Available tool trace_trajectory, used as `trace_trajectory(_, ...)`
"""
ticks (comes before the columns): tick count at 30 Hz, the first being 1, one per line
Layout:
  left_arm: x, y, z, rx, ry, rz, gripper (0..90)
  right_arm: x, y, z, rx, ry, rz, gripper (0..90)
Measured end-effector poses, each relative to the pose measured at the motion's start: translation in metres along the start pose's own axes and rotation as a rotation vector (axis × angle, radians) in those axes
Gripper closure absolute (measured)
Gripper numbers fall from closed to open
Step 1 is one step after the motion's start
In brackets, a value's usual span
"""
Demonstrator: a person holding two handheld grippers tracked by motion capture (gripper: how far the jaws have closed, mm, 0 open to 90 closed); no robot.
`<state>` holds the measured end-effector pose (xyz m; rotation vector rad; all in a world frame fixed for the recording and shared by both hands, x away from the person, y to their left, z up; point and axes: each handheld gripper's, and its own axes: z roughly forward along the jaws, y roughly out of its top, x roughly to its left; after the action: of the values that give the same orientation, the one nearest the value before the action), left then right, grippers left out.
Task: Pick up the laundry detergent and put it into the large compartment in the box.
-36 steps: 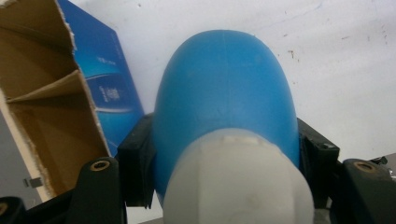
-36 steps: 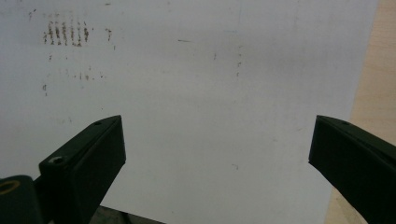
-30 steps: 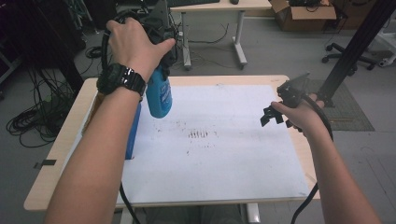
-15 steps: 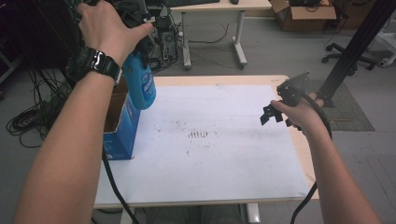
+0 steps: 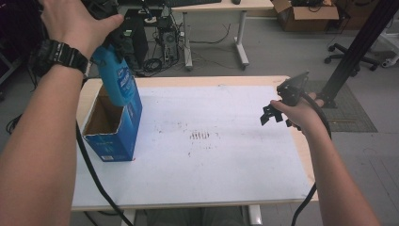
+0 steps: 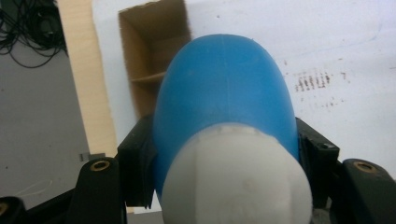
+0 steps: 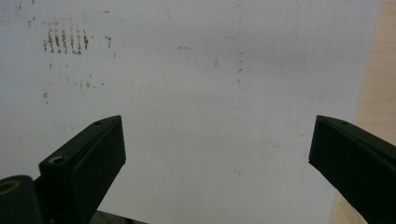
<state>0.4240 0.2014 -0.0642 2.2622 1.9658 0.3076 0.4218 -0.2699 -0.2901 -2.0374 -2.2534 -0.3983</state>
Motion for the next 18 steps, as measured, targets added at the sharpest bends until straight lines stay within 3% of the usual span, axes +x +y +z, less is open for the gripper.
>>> trace_trajectory(10, 0.028, -0.008, 0.004, 0.002, 0.0, -0.029, 37.0, 0.003, 0.002, 0.002, 0.002, -0.005, 0.002, 3.7)
trace_trajectory(18, 0.043, -0.014, 0.011, -0.002, 0.006, -0.048, 37.0, 0.007, 0.003, 0.003, 0.006, -0.007, -0.003, 3.7)
